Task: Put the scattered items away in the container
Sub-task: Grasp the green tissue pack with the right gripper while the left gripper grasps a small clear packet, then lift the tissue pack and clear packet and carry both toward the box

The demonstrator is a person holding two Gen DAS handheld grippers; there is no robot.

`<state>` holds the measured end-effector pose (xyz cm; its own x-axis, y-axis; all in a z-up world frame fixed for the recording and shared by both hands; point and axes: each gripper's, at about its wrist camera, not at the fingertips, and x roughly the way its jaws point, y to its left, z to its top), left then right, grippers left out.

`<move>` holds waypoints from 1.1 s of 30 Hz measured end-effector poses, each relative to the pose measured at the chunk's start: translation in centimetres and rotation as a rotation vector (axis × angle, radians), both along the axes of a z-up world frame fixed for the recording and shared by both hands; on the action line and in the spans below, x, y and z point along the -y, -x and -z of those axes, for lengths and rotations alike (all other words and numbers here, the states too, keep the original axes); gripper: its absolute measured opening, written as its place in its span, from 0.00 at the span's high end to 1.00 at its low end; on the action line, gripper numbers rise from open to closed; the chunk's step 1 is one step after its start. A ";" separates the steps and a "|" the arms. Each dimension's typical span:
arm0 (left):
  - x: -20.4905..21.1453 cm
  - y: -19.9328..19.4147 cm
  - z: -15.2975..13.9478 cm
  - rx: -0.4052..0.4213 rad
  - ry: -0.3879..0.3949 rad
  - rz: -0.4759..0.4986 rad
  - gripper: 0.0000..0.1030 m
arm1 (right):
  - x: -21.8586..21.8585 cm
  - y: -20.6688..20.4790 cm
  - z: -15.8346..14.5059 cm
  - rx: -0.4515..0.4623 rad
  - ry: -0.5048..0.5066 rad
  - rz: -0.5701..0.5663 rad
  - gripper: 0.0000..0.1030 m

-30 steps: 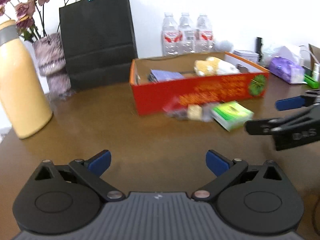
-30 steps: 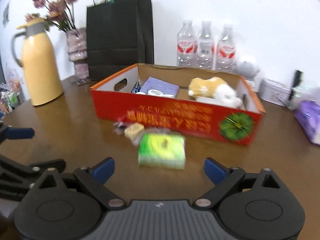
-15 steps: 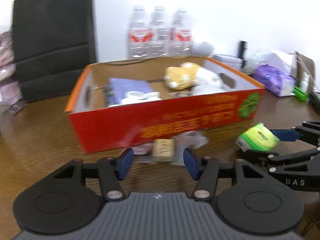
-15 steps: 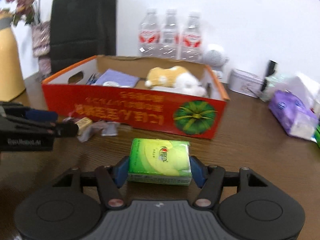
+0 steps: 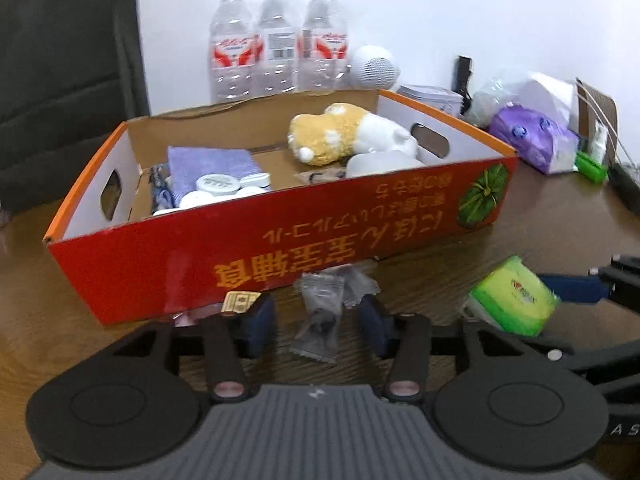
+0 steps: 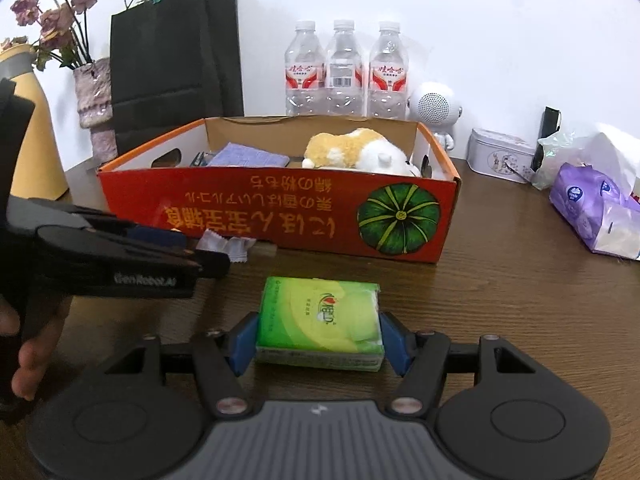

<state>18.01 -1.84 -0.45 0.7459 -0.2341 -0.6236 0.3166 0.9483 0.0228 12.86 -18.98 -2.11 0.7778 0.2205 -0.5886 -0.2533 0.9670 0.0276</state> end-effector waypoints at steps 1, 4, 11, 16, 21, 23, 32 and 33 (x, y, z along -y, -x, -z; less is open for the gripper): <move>0.0 0.0 0.0 -0.003 0.003 -0.006 0.52 | 0.0 0.0 0.0 -0.002 -0.001 0.000 0.39; 0.5 0.9 -0.4 -0.007 0.003 0.011 0.83 | 0.0 0.0 0.1 -0.009 0.001 0.001 0.39; 1.4 6.9 -2.3 0.087 -0.024 -0.082 0.85 | -0.2 0.2 0.1 0.003 0.018 0.005 0.39; 1.1 12.3 -6.3 0.205 0.035 -0.169 0.86 | -1.3 3.2 -1.6 0.104 0.099 0.004 0.40; -0.7 18.2 -4.8 0.095 0.204 -0.251 0.86 | -1.1 12.5 -3.7 0.216 0.030 -0.019 0.40; -0.6 21.0 -3.7 0.085 0.196 -0.290 0.86 | -0.9 15.8 -3.4 0.206 -0.005 -0.021 0.40; 1.7 29.7 -2.6 0.164 0.147 -0.282 0.86 | -1.4 24.0 -2.3 0.254 0.049 0.040 0.40; 1.8 30.1 -2.5 0.167 0.147 -0.278 0.86 | -1.3 24.3 -2.0 0.243 0.047 0.042 0.40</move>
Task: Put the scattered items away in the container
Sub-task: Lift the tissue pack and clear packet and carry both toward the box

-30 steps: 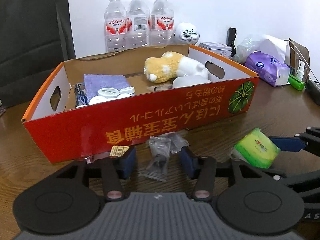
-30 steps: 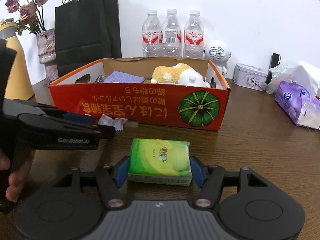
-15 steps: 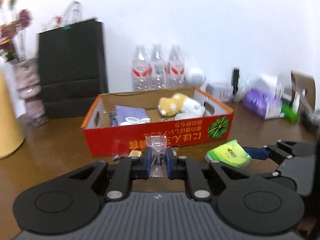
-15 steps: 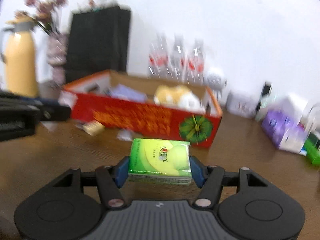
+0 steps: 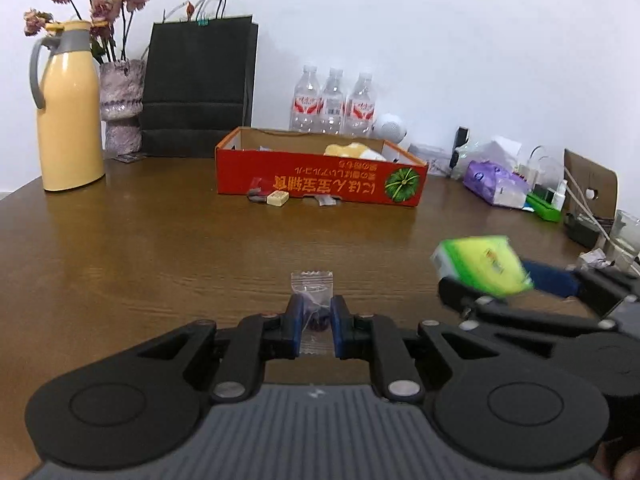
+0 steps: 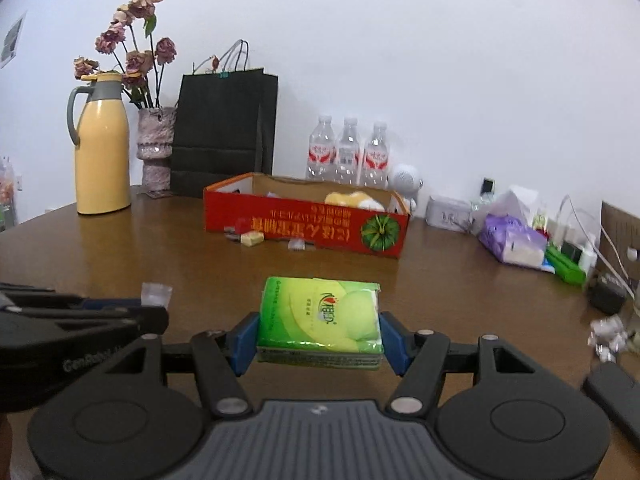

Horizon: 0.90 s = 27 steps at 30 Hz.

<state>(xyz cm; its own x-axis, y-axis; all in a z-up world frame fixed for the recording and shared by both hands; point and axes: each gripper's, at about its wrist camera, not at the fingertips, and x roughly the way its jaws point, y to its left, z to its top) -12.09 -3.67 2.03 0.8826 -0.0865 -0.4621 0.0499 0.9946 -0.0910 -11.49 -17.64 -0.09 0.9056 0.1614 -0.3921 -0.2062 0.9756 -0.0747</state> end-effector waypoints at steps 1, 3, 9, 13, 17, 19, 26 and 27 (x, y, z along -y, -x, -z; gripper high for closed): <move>0.1 0.4 0.0 0.004 -0.003 0.005 0.86 | 0.0 0.3 0.2 -0.009 -0.001 0.001 0.40; 0.4 0.9 0.1 -0.001 -0.014 0.008 0.86 | 0.2 0.8 0.6 -0.020 -0.005 0.007 0.40; 0.4 1.4 0.3 -0.011 -0.006 0.015 0.86 | 0.5 1.5 0.8 -0.028 -0.014 0.010 0.40; 0.4 1.5 0.4 -0.006 -0.006 0.016 0.86 | 0.5 1.2 1.0 -0.043 -0.027 0.009 0.40; 0.0 0.6 0.7 -0.027 0.000 0.005 0.86 | 0.6 0.4 1.3 -0.065 -0.034 0.014 0.40; -0.1 0.1 0.7 -0.034 0.007 0.005 0.86 | 0.6 -0.1 1.3 -0.070 -0.036 0.017 0.40; -1.3 -3.7 -1.3 -0.001 0.021 0.017 0.86 | 0.6 -4.3 0.5 -0.093 -0.033 0.006 0.40; -1.5 -4.6 -2.0 0.017 0.013 0.020 0.86 | 0.7 -5.3 0.1 -0.097 -0.041 0.003 0.40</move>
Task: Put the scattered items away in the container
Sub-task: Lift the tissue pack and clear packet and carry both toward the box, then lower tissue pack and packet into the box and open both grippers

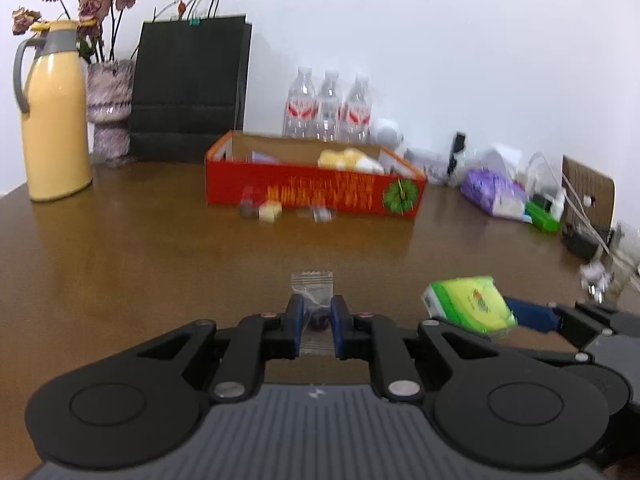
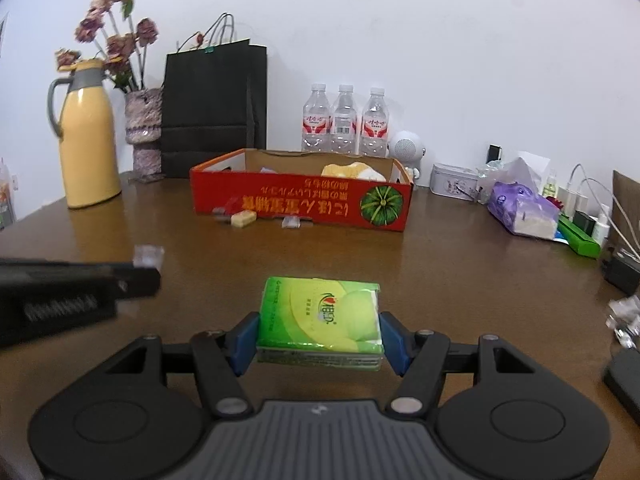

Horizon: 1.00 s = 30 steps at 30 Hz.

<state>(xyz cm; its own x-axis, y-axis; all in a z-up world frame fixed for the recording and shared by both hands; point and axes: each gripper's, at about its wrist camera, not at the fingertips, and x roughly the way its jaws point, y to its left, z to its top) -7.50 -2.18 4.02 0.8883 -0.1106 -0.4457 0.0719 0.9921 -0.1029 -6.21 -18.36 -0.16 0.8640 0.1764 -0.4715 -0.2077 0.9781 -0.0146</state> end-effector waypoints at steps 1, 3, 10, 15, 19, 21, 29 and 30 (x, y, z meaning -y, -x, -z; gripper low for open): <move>-0.2 -0.9 -0.7 0.020 -0.010 -0.002 0.86 | 0.1 -1.1 -0.5 -0.002 -0.005 -0.002 0.40; -0.8 -3.1 -2.7 0.059 -0.020 0.008 0.86 | 0.2 -3.7 -1.9 0.008 -0.005 0.001 0.40; -2.0 -13.3 -11.5 0.168 -0.078 0.042 0.86 | -0.1 -14.4 -10.6 0.091 0.006 -0.027 0.40; -2.6 -24.3 -15.8 0.020 -0.071 0.107 0.85 | -1.1 -24.7 -15.7 -0.017 0.045 -0.056 0.40; -2.8 -33.7 -15.0 -0.193 -0.069 0.088 0.85 | -2.5 -34.0 -16.2 -0.278 0.007 -0.110 0.40; -3.2 -38.2 -12.9 -0.321 -0.062 0.063 0.86 | -3.4 -37.9 -14.6 -0.422 -0.017 -0.124 0.40; -5.0 -46.7 -3.8 -0.681 -0.029 0.034 0.73 | -6.0 -46.2 -5.2 -0.774 0.001 -0.094 0.39; -5.0 -46.9 -3.5 -0.687 -0.049 0.018 0.46 | -6.1 -46.4 -4.7 -0.789 -0.003 -0.084 0.35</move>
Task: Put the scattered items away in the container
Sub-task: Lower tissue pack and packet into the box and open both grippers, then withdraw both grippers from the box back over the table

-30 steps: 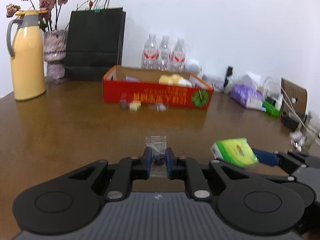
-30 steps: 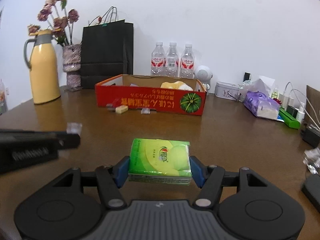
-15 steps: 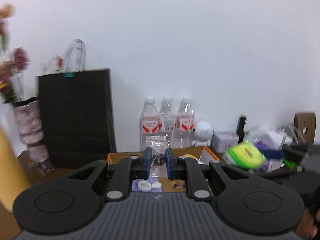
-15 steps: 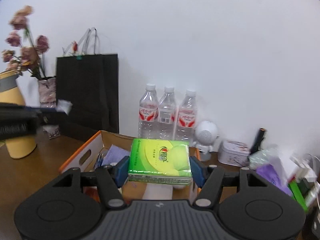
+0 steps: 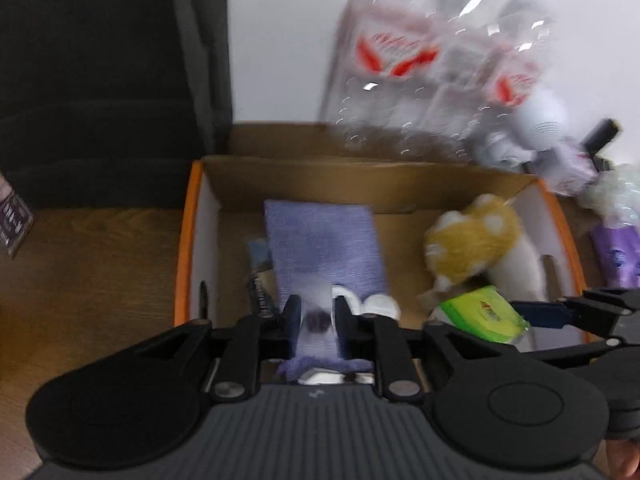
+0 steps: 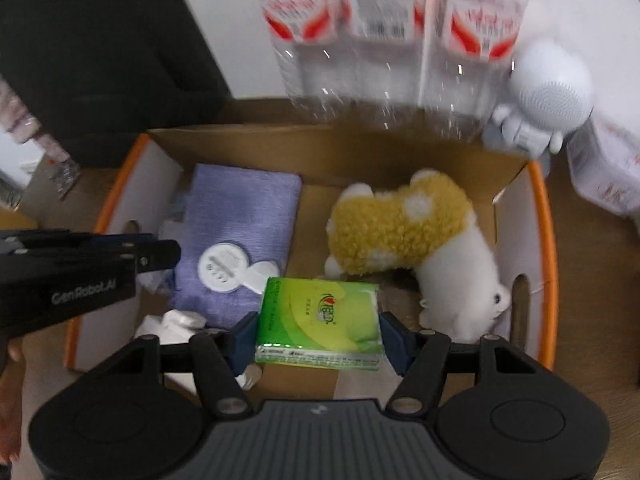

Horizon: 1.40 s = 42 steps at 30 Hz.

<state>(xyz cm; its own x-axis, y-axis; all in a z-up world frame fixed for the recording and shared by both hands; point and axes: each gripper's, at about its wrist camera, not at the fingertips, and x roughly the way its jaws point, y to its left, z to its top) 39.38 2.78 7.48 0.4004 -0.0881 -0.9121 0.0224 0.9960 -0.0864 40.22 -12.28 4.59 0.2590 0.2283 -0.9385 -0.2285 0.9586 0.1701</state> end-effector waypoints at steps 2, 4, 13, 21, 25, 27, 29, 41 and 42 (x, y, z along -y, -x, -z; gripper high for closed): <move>-0.2 0.0 0.0 0.013 -0.017 0.001 0.17 | 0.1 -0.1 0.2 -0.012 -0.006 0.015 0.28; -0.3 -0.1 -0.2 0.013 -0.017 -0.002 0.14 | 0.6 0.1 -0.2 -0.010 -0.017 0.026 0.21; -0.8 3.7 -3.7 0.004 -0.015 -0.048 0.00 | 4.2 2.9 -3.7 0.027 0.008 0.096 0.18; 0.3 10.0 -7.1 0.072 -0.062 -0.060 0.00 | 5.3 8.3 -8.0 0.117 -0.017 0.109 0.18; 0.9 14.7 -8.9 0.204 -0.079 -0.088 0.00 | 5.5 12.3 -9.6 0.226 -0.083 0.136 0.18; 1.5 17.3 -9.3 0.292 -0.125 -0.114 0.00 | 5.5 14.4 -10.0 0.283 -0.091 0.156 0.18; 2.4 20.3 -9.6 0.399 -0.179 -0.117 0.00 | 5.3 16.9 -10.1 0.359 -0.071 0.151 0.18; 2.7 37.0 -1.3 0.677 -0.101 -0.080 0.00 | 6.0 34.1 -0.8 0.708 -0.005 0.112 0.08; 2.7 38.1 -0.3 0.683 -0.108 -0.082 0.00 | 6.1 35.1 0.3 0.703 -0.002 0.113 0.08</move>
<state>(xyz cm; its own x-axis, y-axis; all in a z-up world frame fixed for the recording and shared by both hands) 1.26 0.04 7.76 0.8894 0.0437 -0.4551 -0.0391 0.9990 0.0195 5.12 -18.34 4.24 0.8250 0.1655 -0.5404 -0.1838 0.9828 0.0203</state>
